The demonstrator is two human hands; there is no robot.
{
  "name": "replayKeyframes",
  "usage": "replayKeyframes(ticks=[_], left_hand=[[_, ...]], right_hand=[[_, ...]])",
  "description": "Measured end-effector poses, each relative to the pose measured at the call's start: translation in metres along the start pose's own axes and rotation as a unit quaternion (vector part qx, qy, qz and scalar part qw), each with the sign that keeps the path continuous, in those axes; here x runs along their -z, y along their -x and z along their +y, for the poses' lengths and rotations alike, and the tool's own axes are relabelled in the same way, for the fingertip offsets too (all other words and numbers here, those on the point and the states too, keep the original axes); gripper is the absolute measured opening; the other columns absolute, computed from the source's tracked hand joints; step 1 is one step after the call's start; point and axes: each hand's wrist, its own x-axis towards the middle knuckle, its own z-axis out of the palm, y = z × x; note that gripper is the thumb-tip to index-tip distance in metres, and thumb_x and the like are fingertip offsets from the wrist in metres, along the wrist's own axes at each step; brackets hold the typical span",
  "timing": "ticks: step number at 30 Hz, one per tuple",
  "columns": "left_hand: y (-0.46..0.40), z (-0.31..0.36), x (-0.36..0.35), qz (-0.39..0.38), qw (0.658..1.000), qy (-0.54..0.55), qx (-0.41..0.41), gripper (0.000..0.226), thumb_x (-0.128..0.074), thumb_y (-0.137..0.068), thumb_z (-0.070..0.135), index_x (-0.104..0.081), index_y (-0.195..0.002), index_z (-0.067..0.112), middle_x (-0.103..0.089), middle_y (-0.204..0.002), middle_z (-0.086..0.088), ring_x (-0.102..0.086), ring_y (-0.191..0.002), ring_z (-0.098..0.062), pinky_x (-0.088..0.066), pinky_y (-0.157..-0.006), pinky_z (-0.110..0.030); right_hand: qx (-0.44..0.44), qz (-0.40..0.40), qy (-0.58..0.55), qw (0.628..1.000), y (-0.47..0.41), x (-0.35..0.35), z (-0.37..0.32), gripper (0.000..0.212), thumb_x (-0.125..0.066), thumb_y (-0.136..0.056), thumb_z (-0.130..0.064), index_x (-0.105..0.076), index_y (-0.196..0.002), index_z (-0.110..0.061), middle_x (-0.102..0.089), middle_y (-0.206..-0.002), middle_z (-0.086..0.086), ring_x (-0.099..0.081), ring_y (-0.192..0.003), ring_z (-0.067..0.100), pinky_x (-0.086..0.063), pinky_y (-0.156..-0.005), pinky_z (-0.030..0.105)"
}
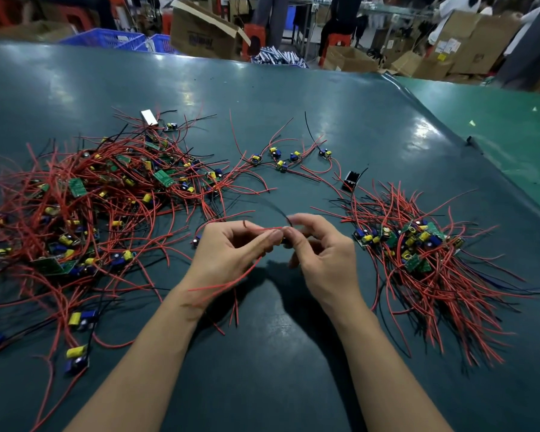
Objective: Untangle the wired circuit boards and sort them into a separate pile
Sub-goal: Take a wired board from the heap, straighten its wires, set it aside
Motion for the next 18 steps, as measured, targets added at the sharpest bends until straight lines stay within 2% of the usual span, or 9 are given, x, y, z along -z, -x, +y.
replayKeyframes(ticks=[3, 6, 9, 11, 13, 16, 18], left_hand=[[0.001, -0.001, 0.001, -0.004, 1.000, -0.001, 0.002, 0.007, -0.078, -0.071, 0.026, -0.078, -0.074, 0.019, -0.075, -0.073, 0.001, -0.065, -0.065, -0.002, -0.047, -0.061, -0.011], [0.001, 0.000, 0.000, -0.005, 1.000, -0.005, 0.009, 0.006, -0.077, -0.071, 0.027, -0.078, -0.070, 0.021, -0.074, -0.069, 0.003, -0.062, -0.060, -0.002, -0.046, -0.058, -0.012], [0.002, 0.001, -0.001, -0.006, 1.000, 0.000, 0.025, 0.011, -0.077, -0.069, 0.029, -0.076, -0.070, 0.018, -0.071, -0.065, 0.003, -0.058, -0.055, -0.005, -0.045, -0.054, -0.014], [0.001, 0.000, 0.000, -0.011, 0.999, 0.013, 0.047, 0.015, -0.077, -0.070, 0.029, -0.076, -0.073, 0.014, -0.069, -0.065, -0.005, -0.055, -0.056, -0.011, -0.044, -0.052, -0.016], [0.001, -0.001, 0.001, -0.017, 0.998, 0.004, 0.066, 0.011, -0.076, -0.076, 0.022, -0.075, -0.074, 0.012, -0.067, -0.064, -0.006, -0.055, -0.054, -0.011, -0.044, -0.050, -0.017], [0.000, -0.003, 0.002, -0.024, 0.997, -0.024, 0.076, 0.011, -0.070, -0.085, 0.006, -0.073, -0.075, 0.011, -0.068, -0.062, 0.000, -0.057, -0.052, -0.006, -0.046, -0.053, -0.016], [0.000, -0.004, 0.001, -0.036, 0.996, -0.036, 0.076, 0.013, -0.067, -0.088, 0.006, -0.072, -0.077, 0.011, -0.068, -0.062, 0.002, -0.058, -0.054, -0.005, -0.047, -0.056, -0.017]], right_hand=[[0.020, -0.042, 0.011, 0.999, 0.000, 0.004, 0.002, 0.026, -0.065, -0.091, -0.009, -0.071, -0.109, -0.027, -0.071, -0.081, -0.006, -0.062, -0.049, 0.016, -0.054, -0.051, 0.031], [0.030, -0.026, 0.032, 0.999, 0.000, 0.003, 0.003, 0.015, -0.067, -0.089, -0.012, -0.074, -0.101, -0.019, -0.070, -0.075, -0.011, -0.062, -0.046, 0.012, -0.053, -0.049, 0.029], [-0.051, 0.030, -0.008, 0.998, 0.000, -0.003, 0.000, 0.013, -0.066, -0.092, -0.011, -0.069, -0.083, -0.019, -0.069, -0.066, -0.004, -0.063, -0.050, 0.014, -0.049, -0.046, 0.023], [-0.141, 0.048, -0.107, 0.983, -0.002, -0.006, -0.003, 0.014, -0.062, -0.095, -0.010, -0.063, -0.082, -0.015, -0.068, -0.066, 0.000, -0.062, -0.048, 0.016, -0.045, -0.039, 0.021], [-0.211, 0.046, -0.184, 0.959, -0.003, -0.006, -0.007, 0.012, -0.058, -0.097, -0.011, -0.060, -0.085, -0.012, -0.067, -0.065, 0.000, -0.060, -0.043, 0.015, -0.042, -0.035, 0.021], [-0.219, 0.036, -0.188, 0.957, -0.004, -0.006, -0.007, 0.009, -0.060, -0.096, -0.010, -0.057, -0.087, -0.012, -0.064, -0.067, 0.005, -0.058, -0.041, 0.014, -0.042, -0.036, 0.020], [-0.196, 0.031, -0.157, 0.967, -0.003, -0.006, -0.007, 0.009, -0.062, -0.094, -0.010, -0.058, -0.086, -0.010, -0.062, -0.066, 0.004, -0.056, -0.041, 0.013, -0.042, -0.036, 0.020]])
